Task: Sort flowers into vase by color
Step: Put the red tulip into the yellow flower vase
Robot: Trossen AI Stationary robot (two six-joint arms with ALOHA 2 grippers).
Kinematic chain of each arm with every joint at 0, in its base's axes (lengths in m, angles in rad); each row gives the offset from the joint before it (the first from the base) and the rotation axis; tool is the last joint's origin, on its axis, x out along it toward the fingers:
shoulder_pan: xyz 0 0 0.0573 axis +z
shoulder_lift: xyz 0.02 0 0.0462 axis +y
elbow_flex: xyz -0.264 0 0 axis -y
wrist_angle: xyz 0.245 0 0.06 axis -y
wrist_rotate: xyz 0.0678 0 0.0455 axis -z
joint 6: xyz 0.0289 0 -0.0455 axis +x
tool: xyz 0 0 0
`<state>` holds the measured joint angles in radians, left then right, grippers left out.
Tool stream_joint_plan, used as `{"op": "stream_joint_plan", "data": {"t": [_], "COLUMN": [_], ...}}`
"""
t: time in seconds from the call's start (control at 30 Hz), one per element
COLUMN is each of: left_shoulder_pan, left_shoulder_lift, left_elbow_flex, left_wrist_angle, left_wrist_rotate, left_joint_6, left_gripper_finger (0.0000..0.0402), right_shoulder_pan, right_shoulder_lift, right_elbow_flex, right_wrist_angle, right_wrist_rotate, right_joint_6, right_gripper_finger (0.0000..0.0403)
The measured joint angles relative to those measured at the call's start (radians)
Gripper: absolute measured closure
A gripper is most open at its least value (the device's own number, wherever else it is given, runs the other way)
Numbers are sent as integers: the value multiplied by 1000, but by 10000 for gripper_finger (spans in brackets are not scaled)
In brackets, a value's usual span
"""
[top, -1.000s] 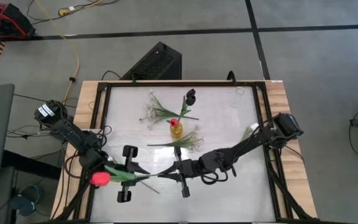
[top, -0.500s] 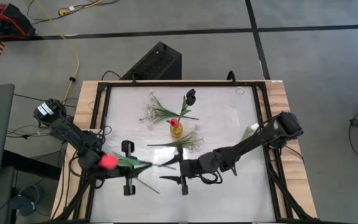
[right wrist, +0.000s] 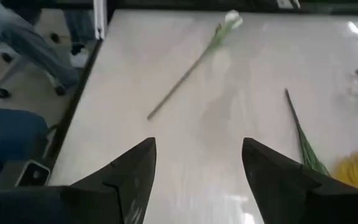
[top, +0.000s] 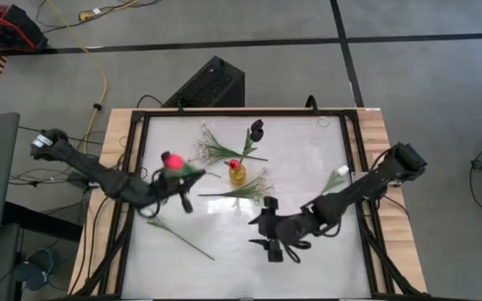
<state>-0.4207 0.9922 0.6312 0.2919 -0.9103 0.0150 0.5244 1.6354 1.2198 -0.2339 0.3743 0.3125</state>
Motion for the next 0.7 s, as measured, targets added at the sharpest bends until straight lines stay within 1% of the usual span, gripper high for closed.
{"op": "stream_joint_plan", "data": {"t": [0.07, 0.1, 0.23, 0.37, 0.43, 0.53, 0.63, 0.7], "left_shoulder_pan": [82, 124, 297, 434, 484, 533, 562, 572], "left_shoulder_lift": [-26, -33, -30, -24, -24, -31, -31, -25], "left_elbow_flex": [0, 0, 0, 0, 0, 0, 0, 0], "left_wrist_angle": [-50, -62, -57, -51, -44, -26, 0, 23], "left_wrist_rotate": [93, 157, 408, 584, 639, 705, 764, 783], "left_joint_6": [-50, -72, -110, -142, -150, -156, -173, -184], "left_gripper_finger": [401, 401, 401, 402, 401, 401, 401, 401], "right_shoulder_pan": [31, 49, 113, 168, 186, 204, 210, 210], "right_shoulder_lift": [5, 6, 6, 6, 6, 7, 6, 6], "right_elbow_flex": [0, -2, -29, -60, -78, -88, -91, -91], "right_wrist_angle": [-14, -25, -17, -13, -21, -22, -17, -17], "right_wrist_rotate": [29, 43, 133, 251, 281, 290, 292, 292], "right_joint_6": [27, 44, 105, 158, 195, 233, 245, 243], "right_gripper_finger": [138, 138, 138, 138, 138, 138, 138, 138]}}
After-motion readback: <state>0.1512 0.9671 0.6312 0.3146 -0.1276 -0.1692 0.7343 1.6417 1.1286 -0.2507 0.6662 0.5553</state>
